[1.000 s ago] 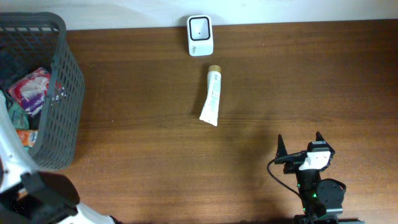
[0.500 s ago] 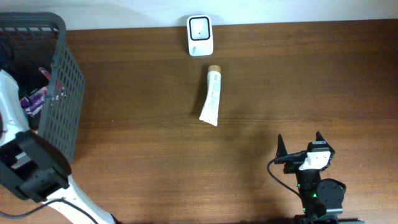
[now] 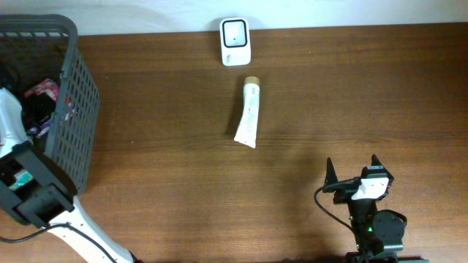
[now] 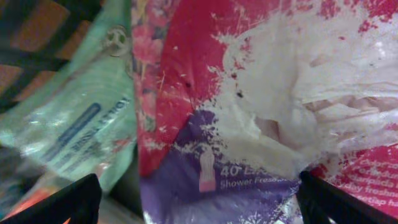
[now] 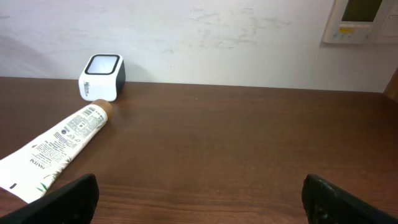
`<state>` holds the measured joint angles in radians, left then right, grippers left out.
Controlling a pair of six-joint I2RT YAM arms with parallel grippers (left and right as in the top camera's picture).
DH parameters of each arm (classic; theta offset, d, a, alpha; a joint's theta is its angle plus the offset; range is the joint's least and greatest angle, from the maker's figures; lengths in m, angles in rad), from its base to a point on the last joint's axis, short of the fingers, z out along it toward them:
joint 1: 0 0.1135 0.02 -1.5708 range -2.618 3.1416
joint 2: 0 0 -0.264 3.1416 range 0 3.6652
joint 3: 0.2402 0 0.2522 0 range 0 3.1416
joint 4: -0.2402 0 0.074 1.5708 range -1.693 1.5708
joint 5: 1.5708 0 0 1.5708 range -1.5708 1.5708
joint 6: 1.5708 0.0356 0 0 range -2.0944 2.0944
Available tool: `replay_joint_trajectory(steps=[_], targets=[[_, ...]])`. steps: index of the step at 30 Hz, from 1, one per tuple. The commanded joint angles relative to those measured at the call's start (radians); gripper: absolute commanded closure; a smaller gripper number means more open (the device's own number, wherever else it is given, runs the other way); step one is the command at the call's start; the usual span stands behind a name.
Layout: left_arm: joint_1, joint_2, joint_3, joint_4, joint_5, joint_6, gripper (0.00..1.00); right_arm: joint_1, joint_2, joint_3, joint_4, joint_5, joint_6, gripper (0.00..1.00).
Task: Scan the item barcode
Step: 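Reach the left gripper into the basket and grasp the purple-red pack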
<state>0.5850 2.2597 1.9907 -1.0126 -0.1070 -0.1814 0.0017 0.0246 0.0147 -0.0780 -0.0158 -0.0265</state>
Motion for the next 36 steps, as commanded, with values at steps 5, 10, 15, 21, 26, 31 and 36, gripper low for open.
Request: replay_joint_trajectory(steps=[5, 10, 15, 21, 26, 31, 36], targets=[[0.051, 0.039, 0.006, -0.002, 0.217, 0.08, 0.23, 0.006, -0.003, -0.009, -0.002, 0.013, 0.0, 0.01], [0.051, 0.084, 0.006, -0.013, 0.223, 0.086, 0.5, 0.006, -0.003, -0.009, -0.002, 0.013, 0.0, 0.01], [0.053, 0.085, 0.034, -0.037, 0.216, 0.086, 1.0, 0.006, -0.003, -0.009, -0.002, 0.013, 0.0, 0.01], [0.054, 0.01, 0.248, -0.196, 0.225, 0.085, 1.0, 0.006, -0.003, -0.009, -0.002, 0.013, 0.0, 0.01], [0.054, -0.132, 0.372, -0.208, 0.377, 0.069, 1.0, 0.006, -0.003, -0.009, -0.002, 0.013, 0.0, 0.01], [0.054, -0.274, 0.384, -0.161, 0.535, 0.059, 1.0, 0.006, -0.003, -0.009, -0.002, 0.013, 0.0, 0.01], [0.053, -0.377, 0.384, -0.098, 0.815, -0.126, 1.0, 0.006, -0.003, -0.009, -0.002, 0.013, 0.0, 0.01]])
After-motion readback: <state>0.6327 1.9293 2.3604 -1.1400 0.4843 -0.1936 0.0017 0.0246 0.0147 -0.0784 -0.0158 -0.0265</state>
